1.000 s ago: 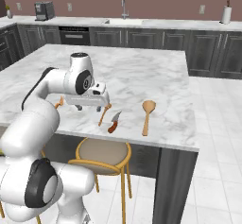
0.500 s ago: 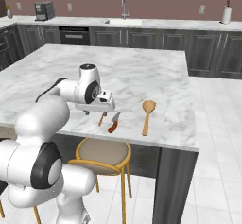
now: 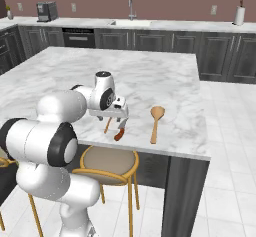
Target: Pick up the metallic utensils from the counter and place them in the open drawer. Make sure not to pick up any wooden utensils.
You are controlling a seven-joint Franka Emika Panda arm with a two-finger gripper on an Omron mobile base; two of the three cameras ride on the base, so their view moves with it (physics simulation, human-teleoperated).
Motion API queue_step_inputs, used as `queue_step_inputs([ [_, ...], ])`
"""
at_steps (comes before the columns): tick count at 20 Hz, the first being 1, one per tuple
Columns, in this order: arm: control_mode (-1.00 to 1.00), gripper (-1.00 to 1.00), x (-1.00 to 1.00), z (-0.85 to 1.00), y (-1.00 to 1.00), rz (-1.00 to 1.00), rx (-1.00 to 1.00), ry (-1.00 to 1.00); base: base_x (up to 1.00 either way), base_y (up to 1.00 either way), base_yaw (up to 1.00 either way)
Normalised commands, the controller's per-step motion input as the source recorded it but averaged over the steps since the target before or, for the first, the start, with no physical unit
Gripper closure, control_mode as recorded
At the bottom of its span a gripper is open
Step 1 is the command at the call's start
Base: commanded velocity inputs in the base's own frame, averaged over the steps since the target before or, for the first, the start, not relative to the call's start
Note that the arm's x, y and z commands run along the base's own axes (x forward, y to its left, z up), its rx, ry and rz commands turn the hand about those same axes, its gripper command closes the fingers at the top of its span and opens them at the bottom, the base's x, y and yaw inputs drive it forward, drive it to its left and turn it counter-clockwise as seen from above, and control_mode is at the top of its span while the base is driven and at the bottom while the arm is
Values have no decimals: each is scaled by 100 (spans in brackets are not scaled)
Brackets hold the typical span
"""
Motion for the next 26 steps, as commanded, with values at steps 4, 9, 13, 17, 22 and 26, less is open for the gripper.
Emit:
queue_step_inputs([
  [4, -100, -100, 55, -45, -3, 0, 0, 0, 0, 0, 0],
  [9, -100, -100, 7, -28, -27, -4, 0, 0, 0, 0, 0],
  [13, -100, -100, 0, -26, -10, -6, 0, 1, 0, 0, 0],
  [17, -100, -100, 0, -25, 0, -5, 0, 7, 0, 0, 0],
  [22, -100, -100, 0, -37, 0, -5, 0, 4, 0, 0, 0],
  [26, -100, -100, 0, -47, 0, -5, 0, 1, 0, 0, 0],
])
